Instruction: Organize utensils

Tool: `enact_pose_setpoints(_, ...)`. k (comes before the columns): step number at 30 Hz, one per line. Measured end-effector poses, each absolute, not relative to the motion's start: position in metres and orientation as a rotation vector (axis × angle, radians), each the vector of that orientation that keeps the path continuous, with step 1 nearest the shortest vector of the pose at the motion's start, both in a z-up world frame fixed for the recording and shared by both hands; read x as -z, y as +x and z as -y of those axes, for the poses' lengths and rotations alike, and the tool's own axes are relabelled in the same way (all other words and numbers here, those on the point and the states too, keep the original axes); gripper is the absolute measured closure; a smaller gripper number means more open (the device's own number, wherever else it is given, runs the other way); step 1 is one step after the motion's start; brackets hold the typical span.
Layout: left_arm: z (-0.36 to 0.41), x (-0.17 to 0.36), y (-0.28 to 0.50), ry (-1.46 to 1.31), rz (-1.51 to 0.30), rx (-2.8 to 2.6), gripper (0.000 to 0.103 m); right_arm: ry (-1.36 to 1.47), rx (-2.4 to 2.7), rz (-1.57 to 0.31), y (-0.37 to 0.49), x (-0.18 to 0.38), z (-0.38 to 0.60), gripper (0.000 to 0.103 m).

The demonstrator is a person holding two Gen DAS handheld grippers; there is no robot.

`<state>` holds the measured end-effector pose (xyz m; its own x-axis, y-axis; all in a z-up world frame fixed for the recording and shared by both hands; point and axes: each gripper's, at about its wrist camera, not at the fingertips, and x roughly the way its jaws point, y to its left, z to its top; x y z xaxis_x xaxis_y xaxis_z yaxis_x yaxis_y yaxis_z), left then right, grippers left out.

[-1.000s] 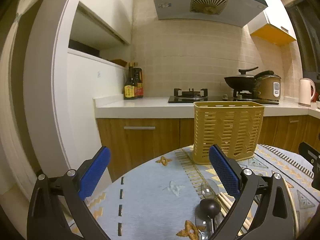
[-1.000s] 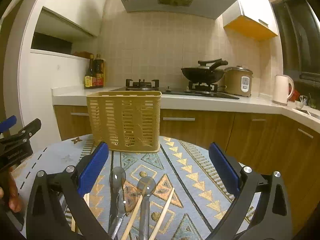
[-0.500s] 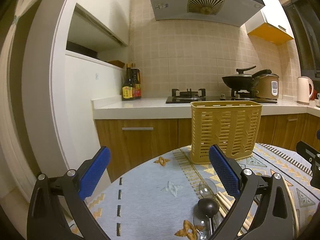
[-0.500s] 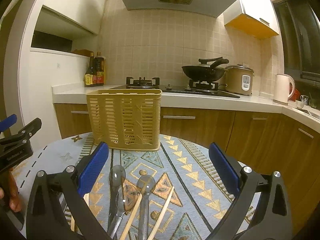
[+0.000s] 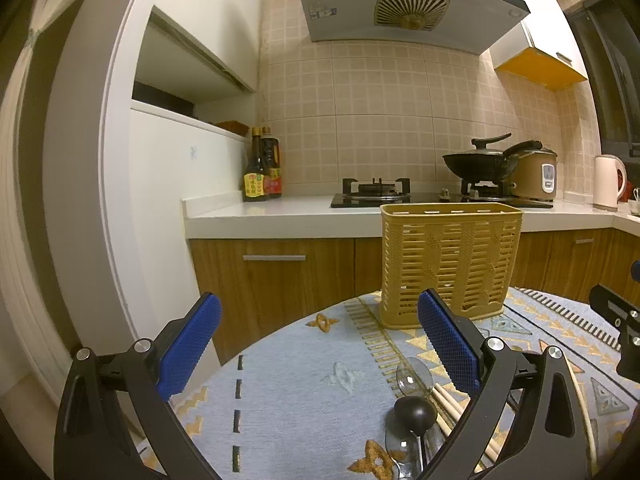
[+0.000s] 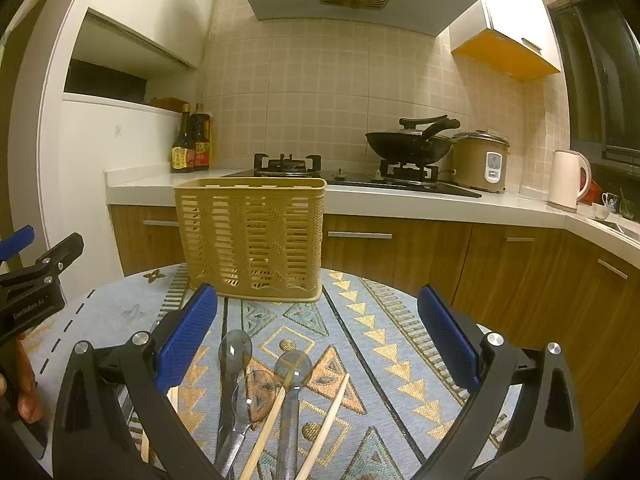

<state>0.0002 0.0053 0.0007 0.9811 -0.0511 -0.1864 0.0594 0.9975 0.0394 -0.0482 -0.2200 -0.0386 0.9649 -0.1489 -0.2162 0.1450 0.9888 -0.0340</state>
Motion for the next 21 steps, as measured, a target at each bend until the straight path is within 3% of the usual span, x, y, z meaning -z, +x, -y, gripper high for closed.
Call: enact_pose_setpoints(21,-0.006,0.0009,0.0016,0.049,-0.189,0.055,0.008,-0.013,0.15,-0.232,-0.0456,0.0383,0.2207,0.007)
